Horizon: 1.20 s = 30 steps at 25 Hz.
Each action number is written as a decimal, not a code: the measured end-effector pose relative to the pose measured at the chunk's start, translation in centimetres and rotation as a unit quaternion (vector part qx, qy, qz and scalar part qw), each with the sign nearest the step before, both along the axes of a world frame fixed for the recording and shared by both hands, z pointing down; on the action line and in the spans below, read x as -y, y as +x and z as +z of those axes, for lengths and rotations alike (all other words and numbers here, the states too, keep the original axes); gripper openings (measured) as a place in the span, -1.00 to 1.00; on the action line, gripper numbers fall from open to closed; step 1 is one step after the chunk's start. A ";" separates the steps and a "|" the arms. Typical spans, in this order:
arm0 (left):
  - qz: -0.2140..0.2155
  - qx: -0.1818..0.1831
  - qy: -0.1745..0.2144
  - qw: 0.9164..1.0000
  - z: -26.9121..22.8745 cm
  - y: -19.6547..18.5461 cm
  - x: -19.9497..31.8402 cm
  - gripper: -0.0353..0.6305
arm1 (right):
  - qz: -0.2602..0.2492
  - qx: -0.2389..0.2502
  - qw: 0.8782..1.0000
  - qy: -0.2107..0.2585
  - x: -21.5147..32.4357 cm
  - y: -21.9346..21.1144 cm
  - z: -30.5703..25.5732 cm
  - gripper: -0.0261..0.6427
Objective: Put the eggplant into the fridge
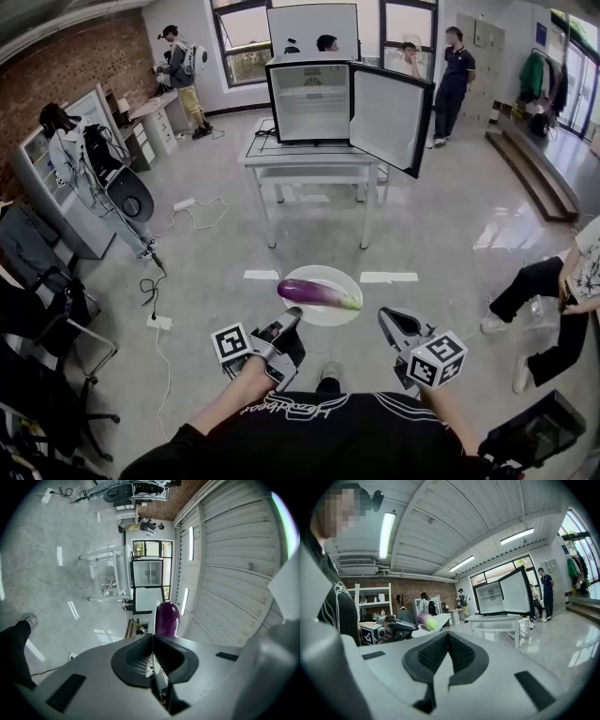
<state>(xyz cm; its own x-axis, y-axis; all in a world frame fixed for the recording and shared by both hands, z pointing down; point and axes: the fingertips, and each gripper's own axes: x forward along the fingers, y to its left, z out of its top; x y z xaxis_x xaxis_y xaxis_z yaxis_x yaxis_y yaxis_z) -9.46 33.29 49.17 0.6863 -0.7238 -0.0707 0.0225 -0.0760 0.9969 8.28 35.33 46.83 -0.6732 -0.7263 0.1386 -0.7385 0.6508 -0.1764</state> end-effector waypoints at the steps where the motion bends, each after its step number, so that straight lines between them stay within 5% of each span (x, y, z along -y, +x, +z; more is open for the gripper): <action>1: -0.001 -0.001 0.000 1.000 -0.1 -0.1 1.4 -0.84 | 0.002 -0.001 1.000 -0.001 1.3 0.1 -0.1 -0.90; 18: 0.003 -0.008 0.004 1.000 -2.4 -0.1 28.7 -0.84 | 0.003 -0.014 1.000 -0.005 28.0 -0.3 -2.4 -0.90; 30: 0.003 -0.025 -0.006 1.000 -0.6 -0.7 34.7 -0.84 | -0.002 -0.028 0.999 -0.021 33.5 -1.5 -0.8 -0.90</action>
<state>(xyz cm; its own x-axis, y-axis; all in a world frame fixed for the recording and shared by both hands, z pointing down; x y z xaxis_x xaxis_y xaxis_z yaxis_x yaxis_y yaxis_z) -10.20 -1.45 48.54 0.6861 -0.7212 -0.0951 0.0719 -0.0629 0.9954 6.74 1.79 46.02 -0.6660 -0.7168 0.2064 -0.7458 0.6460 -0.1626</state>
